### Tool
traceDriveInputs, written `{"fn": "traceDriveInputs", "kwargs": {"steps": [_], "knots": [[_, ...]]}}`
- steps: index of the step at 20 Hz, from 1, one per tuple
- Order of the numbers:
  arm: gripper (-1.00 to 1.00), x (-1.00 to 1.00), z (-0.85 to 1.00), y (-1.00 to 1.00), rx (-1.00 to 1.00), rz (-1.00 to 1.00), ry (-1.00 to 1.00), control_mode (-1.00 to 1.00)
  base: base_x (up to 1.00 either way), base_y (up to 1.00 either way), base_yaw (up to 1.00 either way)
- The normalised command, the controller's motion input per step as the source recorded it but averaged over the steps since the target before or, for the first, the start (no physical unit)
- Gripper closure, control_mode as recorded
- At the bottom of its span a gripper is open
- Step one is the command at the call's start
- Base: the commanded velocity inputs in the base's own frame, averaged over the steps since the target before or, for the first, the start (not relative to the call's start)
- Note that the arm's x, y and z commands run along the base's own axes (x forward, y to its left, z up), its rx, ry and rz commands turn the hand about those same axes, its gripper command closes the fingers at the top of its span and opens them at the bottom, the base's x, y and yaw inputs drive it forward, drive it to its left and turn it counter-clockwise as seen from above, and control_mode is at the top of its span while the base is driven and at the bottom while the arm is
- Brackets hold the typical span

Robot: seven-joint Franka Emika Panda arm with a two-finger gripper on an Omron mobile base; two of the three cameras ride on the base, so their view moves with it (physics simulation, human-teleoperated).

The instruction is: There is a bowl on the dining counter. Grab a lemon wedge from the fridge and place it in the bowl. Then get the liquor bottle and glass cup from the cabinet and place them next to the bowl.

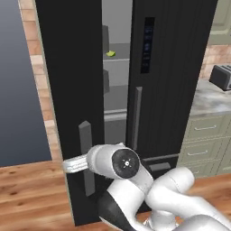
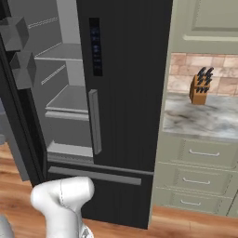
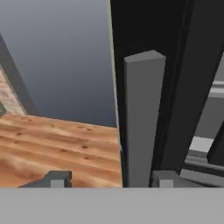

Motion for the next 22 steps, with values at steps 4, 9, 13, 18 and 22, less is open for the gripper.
{"fn": "traceDriveInputs", "kwargs": {"steps": [4,9,13,18,22], "knots": [[-1.0,-1.0,0.64,-1.0,0.18,0.0,0.0,-1.0,0.0,0.0,0.0],[-1.0,-0.56,0.65,-1.0,0.22,0.0,0.09,-1.0,0.0,0.0,0.0],[-1.0,0.19,0.45,-0.99,0.26,0.01,0.2,-1.0,0.0,0.0,0.0],[-1.0,0.6,0.11,-0.75,0.23,0.03,0.13,-1.0,0.0,0.0,0.0],[-1.0,0.86,0.0,-0.31,0.23,0.0,0.02,-1.0,0.0,0.0,0.0]]}}
